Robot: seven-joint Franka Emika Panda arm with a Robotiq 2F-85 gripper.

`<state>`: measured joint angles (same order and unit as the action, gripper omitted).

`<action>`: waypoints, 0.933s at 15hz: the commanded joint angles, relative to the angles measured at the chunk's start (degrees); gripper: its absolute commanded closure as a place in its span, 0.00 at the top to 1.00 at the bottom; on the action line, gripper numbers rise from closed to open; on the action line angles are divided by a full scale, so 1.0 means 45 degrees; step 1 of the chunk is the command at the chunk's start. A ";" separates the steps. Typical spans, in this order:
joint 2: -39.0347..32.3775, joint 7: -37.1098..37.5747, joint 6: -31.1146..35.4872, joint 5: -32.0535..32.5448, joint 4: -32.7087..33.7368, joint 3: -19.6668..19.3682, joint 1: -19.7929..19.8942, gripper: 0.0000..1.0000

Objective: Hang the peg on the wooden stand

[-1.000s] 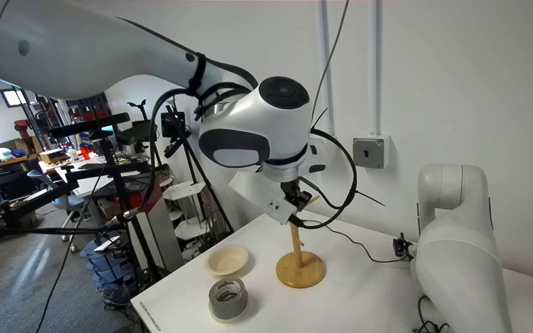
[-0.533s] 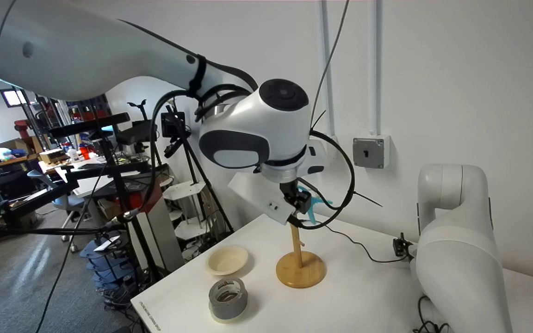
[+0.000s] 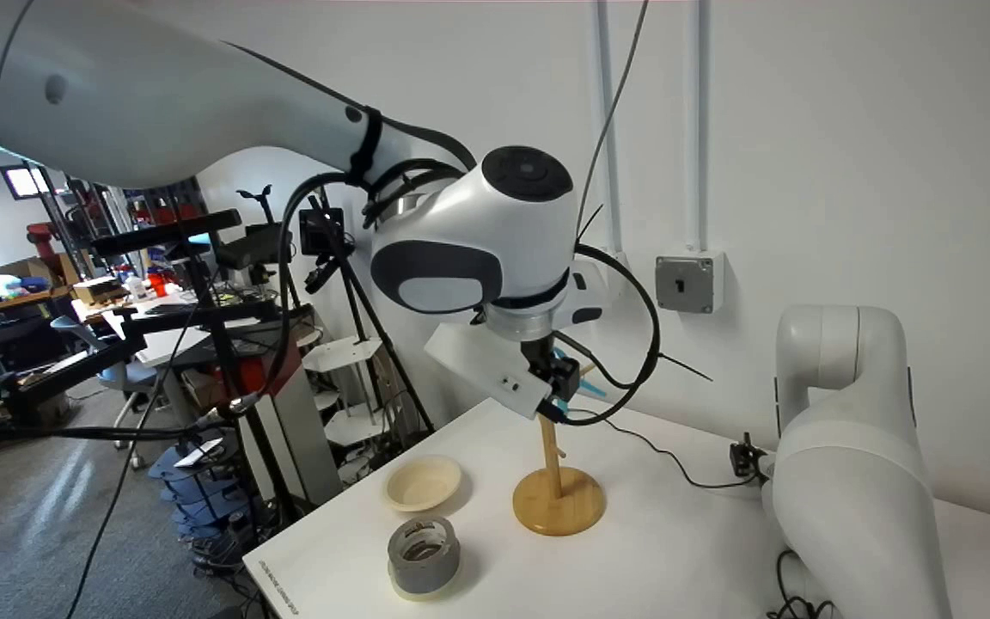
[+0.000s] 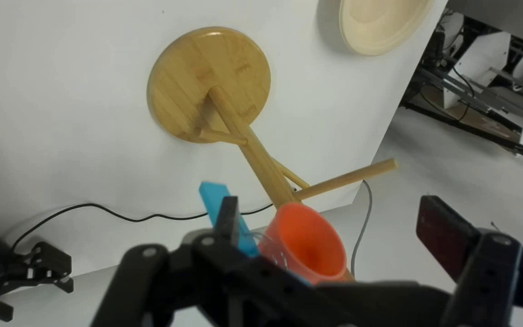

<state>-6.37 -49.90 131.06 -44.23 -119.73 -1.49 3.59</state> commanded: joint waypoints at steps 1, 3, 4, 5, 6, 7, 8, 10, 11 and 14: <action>0.0655 0.0976 0.0015 0.1841 -0.0332 0.0010 -0.0121 1.00; 0.1101 0.1433 0.0126 0.2825 -0.0543 0.0072 -0.0197 1.00; 0.1314 0.1621 0.0135 0.3219 -0.0621 0.0106 -0.0228 1.00; 0.1591 0.1838 0.0228 0.3608 -0.0745 0.0149 -0.0282 1.00; 0.1817 0.2067 0.0328 0.3964 -0.0841 0.0188 -0.0337 1.00; 0.2104 0.2263 0.0479 0.4285 -0.0972 0.0239 -0.0400 1.00; 0.2373 0.2434 0.0612 0.4530 -0.1093 0.0287 -0.0465 1.00; 0.2921 0.2785 0.1025 0.5007 -0.1426 0.0367 -0.0638 1.00; 0.3195 0.2967 0.1319 0.5224 -0.1618 0.0418 -0.0736 1.00; 0.3928 0.3472 0.2014 0.5637 -0.2211 0.0508 -0.1044 1.00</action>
<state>6.52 -37.10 136.72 -21.41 -125.37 0.72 0.42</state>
